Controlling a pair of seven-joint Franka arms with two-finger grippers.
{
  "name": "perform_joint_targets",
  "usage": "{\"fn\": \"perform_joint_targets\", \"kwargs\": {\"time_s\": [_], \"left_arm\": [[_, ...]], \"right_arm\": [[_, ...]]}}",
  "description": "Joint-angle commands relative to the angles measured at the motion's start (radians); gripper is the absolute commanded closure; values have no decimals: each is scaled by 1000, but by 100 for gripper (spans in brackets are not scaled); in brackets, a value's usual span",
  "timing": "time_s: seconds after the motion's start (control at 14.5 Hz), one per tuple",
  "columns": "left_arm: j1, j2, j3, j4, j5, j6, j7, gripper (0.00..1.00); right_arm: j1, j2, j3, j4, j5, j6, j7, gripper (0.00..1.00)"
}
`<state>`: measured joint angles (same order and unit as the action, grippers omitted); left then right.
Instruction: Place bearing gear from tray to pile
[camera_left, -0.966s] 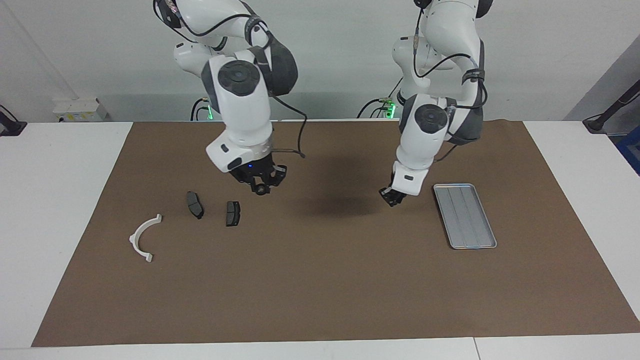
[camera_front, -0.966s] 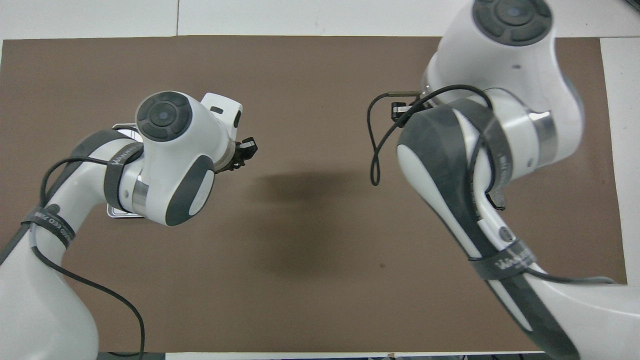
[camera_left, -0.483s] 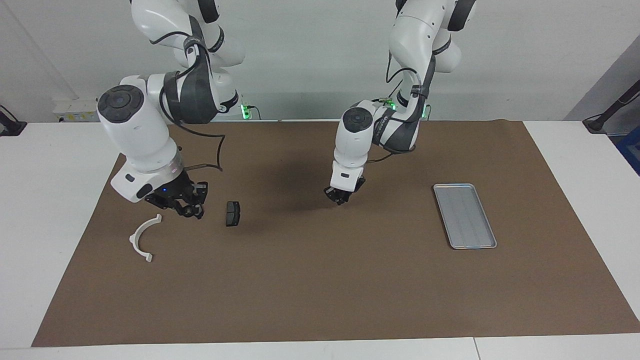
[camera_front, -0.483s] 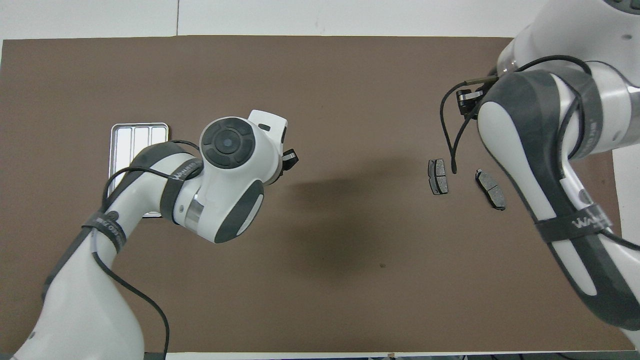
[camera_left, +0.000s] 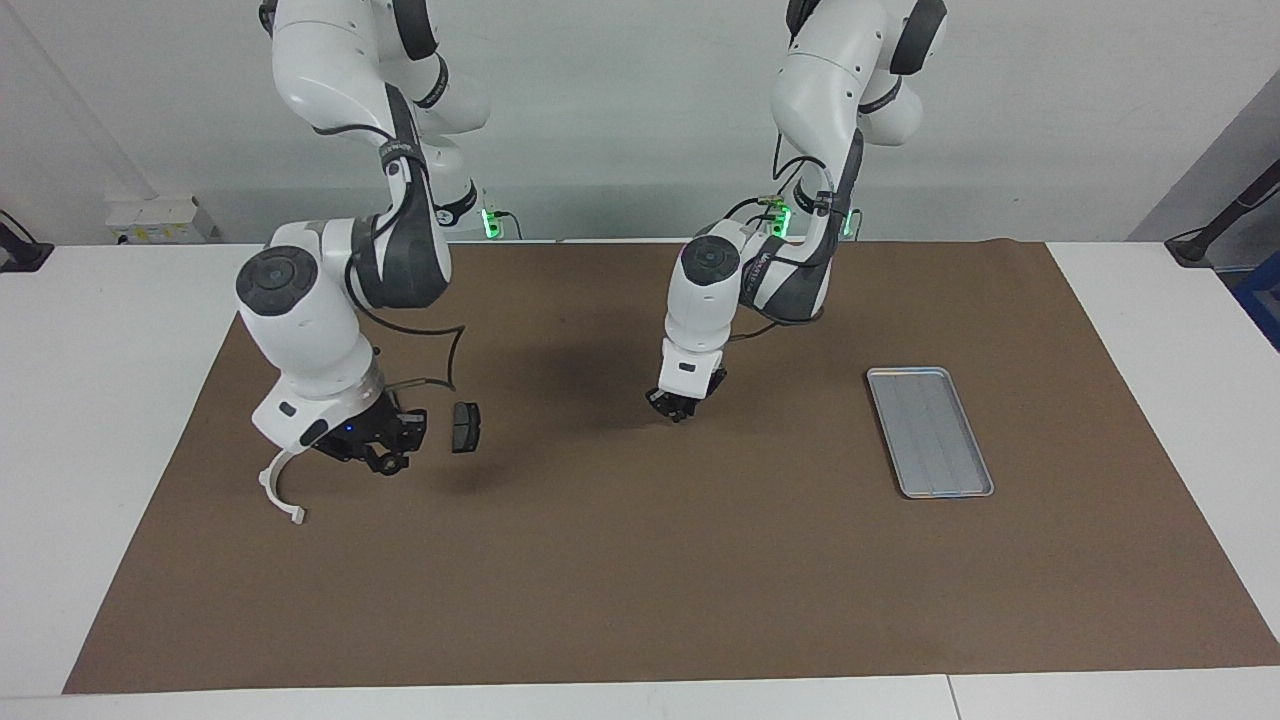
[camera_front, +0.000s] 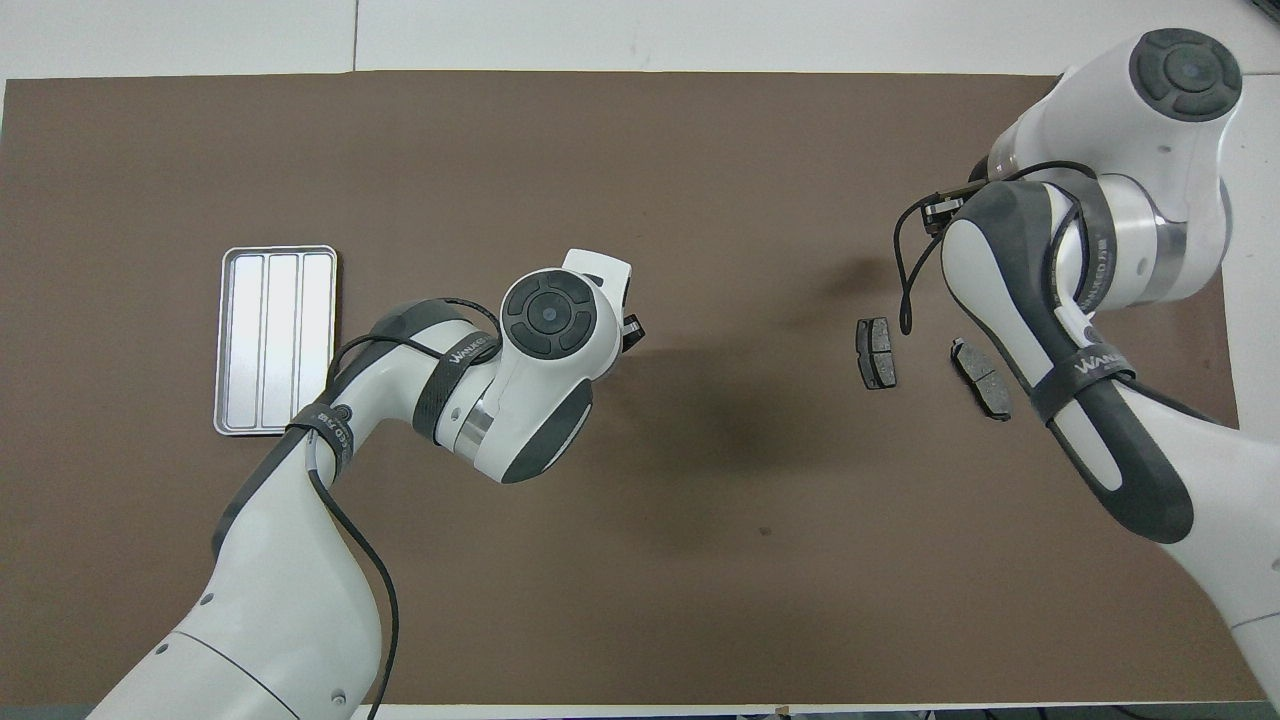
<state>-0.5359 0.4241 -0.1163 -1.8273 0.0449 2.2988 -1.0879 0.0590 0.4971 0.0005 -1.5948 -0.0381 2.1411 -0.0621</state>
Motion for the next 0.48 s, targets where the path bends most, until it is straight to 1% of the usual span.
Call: {"fn": "perform_joint_targets", "kwargs": {"time_s": [0.0,0.34,0.41], "left_arm": [[-10,5,9,-20,20,31,-18,97],[-12,28,10,-17,33,34,-21,93],[-12,28,10,-14,33,30,-21,79]], "right_arm": [[-47,44,13,-5,-14,68,-56,100],[-50,81,13,-11,-14,92,-57,100],[-50,87,12,-11,-14,100,-58,100]]}}
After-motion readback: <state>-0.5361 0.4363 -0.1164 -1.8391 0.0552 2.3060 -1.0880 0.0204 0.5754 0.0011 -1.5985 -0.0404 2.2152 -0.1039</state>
